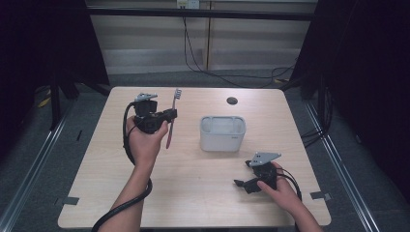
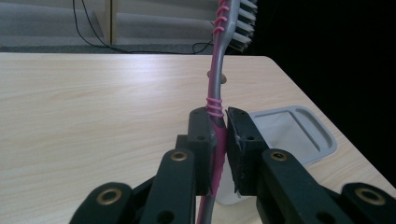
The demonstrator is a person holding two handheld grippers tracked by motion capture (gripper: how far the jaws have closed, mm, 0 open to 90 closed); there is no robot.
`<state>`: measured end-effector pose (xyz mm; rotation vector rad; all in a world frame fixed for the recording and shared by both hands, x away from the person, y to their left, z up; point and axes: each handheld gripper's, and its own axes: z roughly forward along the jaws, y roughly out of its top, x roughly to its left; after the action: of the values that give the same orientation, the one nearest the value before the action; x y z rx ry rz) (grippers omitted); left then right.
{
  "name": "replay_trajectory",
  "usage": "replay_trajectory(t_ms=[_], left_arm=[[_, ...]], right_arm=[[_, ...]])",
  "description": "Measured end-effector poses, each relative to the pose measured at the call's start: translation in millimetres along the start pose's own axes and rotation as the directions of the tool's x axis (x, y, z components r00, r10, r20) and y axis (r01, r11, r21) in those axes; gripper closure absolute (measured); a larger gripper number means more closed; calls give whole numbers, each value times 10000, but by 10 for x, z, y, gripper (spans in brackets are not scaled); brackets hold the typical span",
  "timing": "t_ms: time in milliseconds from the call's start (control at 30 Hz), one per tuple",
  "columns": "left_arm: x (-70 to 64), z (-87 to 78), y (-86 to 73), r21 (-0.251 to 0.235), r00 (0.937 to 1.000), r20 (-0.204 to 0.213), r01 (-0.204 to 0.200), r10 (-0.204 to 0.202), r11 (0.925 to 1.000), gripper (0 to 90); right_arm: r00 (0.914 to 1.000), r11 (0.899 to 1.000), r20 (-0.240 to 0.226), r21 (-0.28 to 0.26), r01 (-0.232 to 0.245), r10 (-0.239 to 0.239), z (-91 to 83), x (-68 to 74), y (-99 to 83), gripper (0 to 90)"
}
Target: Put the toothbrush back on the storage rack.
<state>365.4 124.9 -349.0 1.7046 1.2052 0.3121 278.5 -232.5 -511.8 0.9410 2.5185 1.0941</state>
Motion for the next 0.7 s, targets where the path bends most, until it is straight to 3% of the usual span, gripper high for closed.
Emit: replay_trajectory(t_ms=[367,700], left_arm=[[-56,11,94,-452,9994,329,128,-114,9989,805],[-105,43,148,-696,9996,229,-129,145,9975,805]], right_arm=[[10000,10000,-1,0,-2,2,0,0,0,119],[10000,10000,6,-10,-25,25,1,1,0,119]])
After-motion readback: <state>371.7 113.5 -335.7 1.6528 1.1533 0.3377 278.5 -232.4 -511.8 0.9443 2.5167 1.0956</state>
